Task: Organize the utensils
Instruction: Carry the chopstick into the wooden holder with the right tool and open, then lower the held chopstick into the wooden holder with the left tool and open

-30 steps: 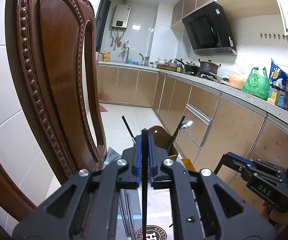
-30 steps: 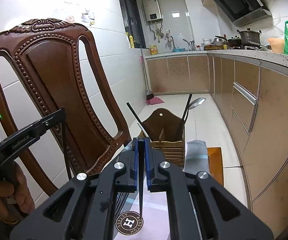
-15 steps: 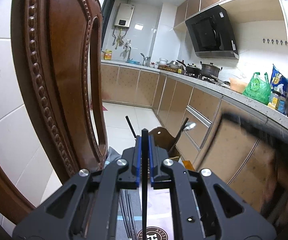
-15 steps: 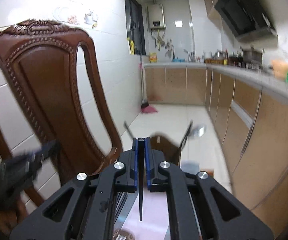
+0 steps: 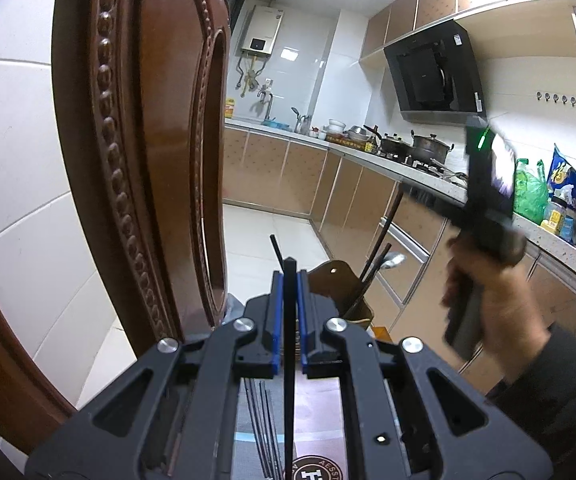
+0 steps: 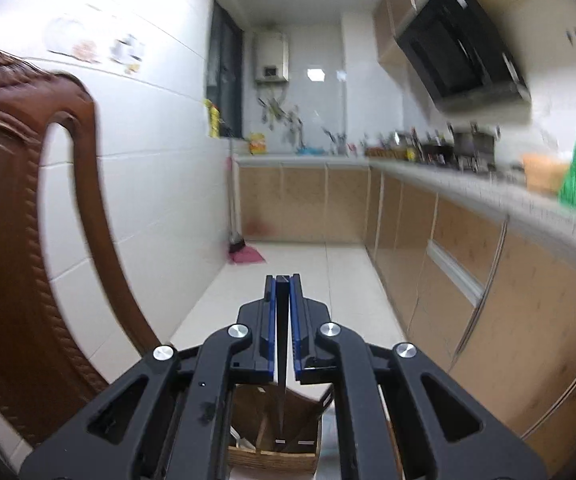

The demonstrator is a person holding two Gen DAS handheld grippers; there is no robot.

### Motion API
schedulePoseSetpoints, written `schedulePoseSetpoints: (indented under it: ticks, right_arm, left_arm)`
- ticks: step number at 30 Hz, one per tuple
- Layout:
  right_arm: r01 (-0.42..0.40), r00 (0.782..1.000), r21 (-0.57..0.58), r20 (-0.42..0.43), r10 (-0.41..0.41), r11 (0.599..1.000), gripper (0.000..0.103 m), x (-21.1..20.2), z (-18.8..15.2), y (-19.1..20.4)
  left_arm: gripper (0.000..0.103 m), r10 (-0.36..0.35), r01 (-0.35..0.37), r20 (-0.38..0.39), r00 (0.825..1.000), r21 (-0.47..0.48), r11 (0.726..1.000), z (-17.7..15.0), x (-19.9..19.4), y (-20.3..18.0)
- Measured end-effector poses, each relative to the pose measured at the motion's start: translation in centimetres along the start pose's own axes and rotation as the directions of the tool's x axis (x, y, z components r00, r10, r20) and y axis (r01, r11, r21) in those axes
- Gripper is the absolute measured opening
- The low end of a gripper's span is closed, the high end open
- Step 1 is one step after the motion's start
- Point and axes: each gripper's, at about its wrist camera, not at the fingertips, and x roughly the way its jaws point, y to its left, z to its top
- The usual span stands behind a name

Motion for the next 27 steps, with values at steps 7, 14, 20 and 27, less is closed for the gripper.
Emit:
schedulePoseSetpoints:
  ticks: [7, 14, 20, 27]
  right_arm:
    - [-0.015, 0.984, 0.151, -0.173, 0.042, 0.988, 0.014, 5.0, -5.4, -3.6]
    - [-0.038, 0.999, 0.214, 0.015, 0.035, 0.976, 0.091, -3.3, -6.4, -5.9]
    - [-0.07, 0.989, 0.328, 0.148, 0.023, 0.942, 0.096, -14.0, -15.8, -8.9]
    - [-0.115, 0.989, 0.397, -0.041, 0.142, 0.911, 0.096, -10.3, -19.9, -9.6]
  left_arm:
    - [0.006, 0.011, -0.011, -0.011, 1.0, -0.004, 1.0, -0.2, 0.4, -0.1]
    - [0.006, 0.023, -0.023, -0.027, 0.999, 0.002, 1.0, -0.3, 2.0, -0.6]
    - [0.006, 0.066, -0.066, 0.006, 0.998, 0.003, 0.998, -0.7, 3.3, -1.4]
    - [0.006, 0.098, -0.097, 0.044, 0.994, -0.031, 0.995, 2.2, 7.4, -3.0]
